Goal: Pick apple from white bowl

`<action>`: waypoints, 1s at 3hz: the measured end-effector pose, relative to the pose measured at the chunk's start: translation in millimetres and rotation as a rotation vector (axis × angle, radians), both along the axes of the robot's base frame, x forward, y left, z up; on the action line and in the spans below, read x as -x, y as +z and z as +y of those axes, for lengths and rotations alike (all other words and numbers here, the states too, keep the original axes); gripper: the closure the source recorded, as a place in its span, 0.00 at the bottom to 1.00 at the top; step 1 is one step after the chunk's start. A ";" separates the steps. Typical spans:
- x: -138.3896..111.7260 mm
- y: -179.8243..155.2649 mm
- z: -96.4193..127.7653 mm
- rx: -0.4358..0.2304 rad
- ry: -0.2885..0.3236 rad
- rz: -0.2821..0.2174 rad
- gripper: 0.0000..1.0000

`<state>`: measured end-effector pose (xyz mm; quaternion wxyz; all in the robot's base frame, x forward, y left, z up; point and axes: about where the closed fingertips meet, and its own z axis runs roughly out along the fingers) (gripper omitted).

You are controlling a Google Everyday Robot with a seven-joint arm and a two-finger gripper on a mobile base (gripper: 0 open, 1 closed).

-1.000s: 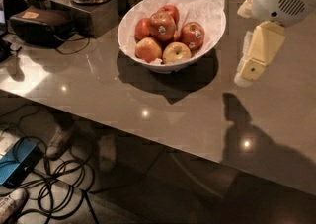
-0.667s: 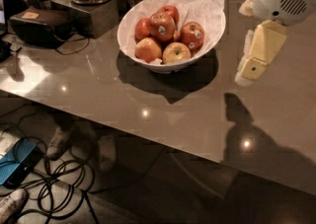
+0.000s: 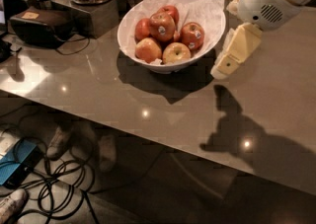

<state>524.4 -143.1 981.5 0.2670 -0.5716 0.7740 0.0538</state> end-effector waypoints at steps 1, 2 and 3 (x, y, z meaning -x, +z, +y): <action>-33.9 2.6 23.0 -0.059 0.019 -0.028 0.00; -36.6 5.0 25.0 -0.063 0.022 -0.034 0.00; -42.7 1.8 29.4 -0.092 -0.003 -0.061 0.00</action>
Offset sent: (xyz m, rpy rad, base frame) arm 0.0303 0.0199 0.0016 0.0528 -0.0249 0.0146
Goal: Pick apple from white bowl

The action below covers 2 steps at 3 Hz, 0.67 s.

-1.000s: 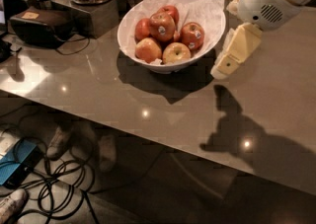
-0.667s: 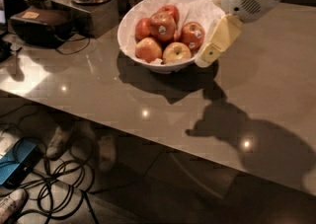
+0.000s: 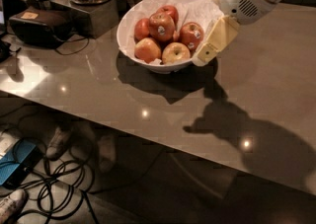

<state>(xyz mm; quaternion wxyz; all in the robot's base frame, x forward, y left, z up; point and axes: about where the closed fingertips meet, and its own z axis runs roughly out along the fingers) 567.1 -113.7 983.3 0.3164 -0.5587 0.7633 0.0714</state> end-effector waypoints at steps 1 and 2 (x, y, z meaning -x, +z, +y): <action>-24.0 -0.8 16.2 -0.036 -0.033 -0.060 0.00; -44.9 -1.3 24.8 -0.070 -0.069 -0.089 0.08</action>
Offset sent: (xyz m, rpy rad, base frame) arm 0.0720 0.0315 -0.0025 0.1126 -0.1235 -0.1179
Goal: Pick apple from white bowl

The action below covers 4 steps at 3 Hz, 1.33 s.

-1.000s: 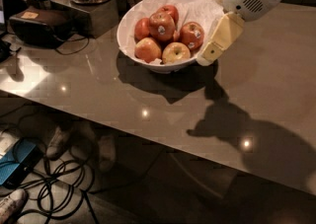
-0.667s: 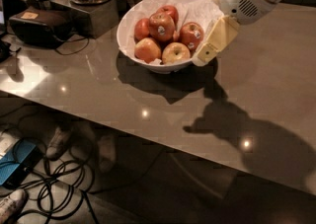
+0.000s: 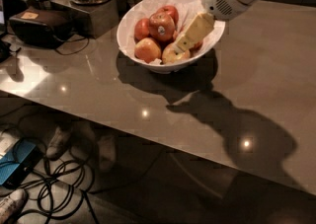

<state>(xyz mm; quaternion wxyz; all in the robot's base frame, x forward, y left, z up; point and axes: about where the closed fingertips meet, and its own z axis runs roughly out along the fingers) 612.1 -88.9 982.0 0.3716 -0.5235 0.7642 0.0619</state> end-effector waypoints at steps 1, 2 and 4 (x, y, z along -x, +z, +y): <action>-14.3 -2.1 8.9 -0.040 -0.004 -0.002 0.14; -24.8 -5.0 16.4 -0.066 0.001 0.007 0.13; -44.6 -19.9 21.4 -0.093 -0.004 0.054 0.18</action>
Offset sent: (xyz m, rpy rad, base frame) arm 0.0383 0.0211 -0.0075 0.0988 0.0149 -0.0008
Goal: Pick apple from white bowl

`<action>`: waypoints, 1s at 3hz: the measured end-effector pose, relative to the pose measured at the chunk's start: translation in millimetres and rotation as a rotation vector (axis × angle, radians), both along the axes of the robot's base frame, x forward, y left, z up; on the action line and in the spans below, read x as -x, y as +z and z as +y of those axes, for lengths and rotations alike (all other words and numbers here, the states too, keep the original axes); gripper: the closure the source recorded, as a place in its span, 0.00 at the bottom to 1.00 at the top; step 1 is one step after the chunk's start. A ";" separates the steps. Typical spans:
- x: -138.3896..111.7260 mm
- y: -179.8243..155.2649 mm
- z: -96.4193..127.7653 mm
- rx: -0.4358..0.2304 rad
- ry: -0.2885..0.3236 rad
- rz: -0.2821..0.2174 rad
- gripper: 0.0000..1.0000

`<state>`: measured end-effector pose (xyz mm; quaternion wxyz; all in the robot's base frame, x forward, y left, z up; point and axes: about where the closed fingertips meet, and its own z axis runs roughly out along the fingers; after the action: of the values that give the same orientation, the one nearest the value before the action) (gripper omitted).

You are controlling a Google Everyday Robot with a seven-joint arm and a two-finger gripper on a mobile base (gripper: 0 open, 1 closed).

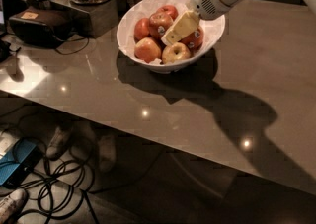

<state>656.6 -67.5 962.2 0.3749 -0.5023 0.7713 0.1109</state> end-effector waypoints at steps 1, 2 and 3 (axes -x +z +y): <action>-7.8 -10.8 0.5 -0.020 -0.005 0.042 0.18; -13.9 -19.4 3.2 -0.025 -0.003 0.076 0.19; -19.4 -23.7 8.2 -0.026 0.005 0.096 0.21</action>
Offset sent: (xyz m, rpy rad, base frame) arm 0.0210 0.0016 -0.0262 0.0333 0.1110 -0.0079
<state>676.0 -59.2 938.5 0.3437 -0.4935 0.7855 0.1461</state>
